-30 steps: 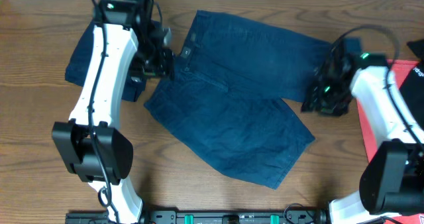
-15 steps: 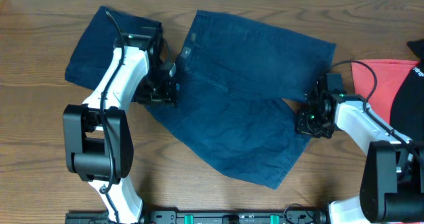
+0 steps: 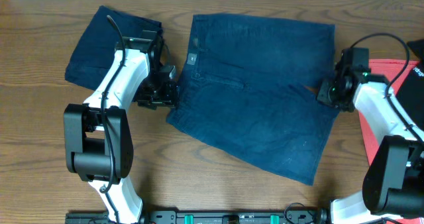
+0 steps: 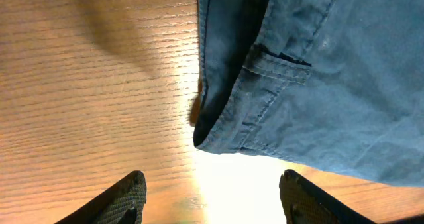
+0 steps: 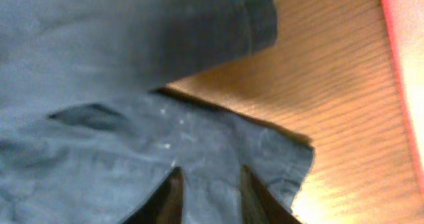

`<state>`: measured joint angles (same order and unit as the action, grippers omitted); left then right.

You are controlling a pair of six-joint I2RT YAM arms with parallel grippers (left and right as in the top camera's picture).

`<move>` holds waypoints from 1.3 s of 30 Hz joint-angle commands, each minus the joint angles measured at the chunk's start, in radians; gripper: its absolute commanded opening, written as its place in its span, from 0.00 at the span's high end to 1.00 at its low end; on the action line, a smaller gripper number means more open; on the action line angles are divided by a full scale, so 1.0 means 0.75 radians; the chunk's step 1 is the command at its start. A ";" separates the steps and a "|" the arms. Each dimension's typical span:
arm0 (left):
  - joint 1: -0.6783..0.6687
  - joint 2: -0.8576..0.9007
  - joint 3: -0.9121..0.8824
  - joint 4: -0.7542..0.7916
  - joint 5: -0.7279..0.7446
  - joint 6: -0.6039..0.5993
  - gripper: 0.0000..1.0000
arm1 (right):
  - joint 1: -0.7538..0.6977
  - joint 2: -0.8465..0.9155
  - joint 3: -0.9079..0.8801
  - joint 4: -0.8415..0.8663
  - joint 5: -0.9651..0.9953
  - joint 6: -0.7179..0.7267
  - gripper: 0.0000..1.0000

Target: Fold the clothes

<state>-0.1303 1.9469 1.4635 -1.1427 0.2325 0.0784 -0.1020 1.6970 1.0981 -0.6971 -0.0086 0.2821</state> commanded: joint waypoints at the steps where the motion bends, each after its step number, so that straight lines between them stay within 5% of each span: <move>1: -0.001 0.014 -0.003 0.001 0.050 -0.011 0.33 | -0.005 -0.003 0.065 -0.091 -0.031 -0.023 0.68; 15: 0.001 0.014 -0.292 0.263 0.039 -0.017 0.34 | -0.002 -0.234 0.081 -0.458 -0.210 -0.109 0.68; 17: 0.001 0.014 -0.314 0.303 0.003 -0.017 0.49 | -0.002 -0.305 0.081 -0.463 -0.210 -0.108 0.68; 20: 0.001 0.014 -0.319 0.288 -0.036 -0.017 0.94 | -0.002 -0.405 0.081 -0.511 -0.210 -0.105 0.65; 27: 0.001 0.013 -0.319 0.244 -0.153 -0.047 0.94 | -0.002 -0.489 -0.032 -0.591 -0.215 -0.022 0.57; 39: 0.001 0.013 -0.319 0.244 -0.149 -0.078 0.94 | -0.002 -0.488 -0.583 -0.369 -0.414 0.157 0.59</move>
<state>-0.1322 1.9488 1.2270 -0.9565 0.1490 0.0364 -0.1017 1.3304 0.7033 -0.9989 -0.2672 0.3389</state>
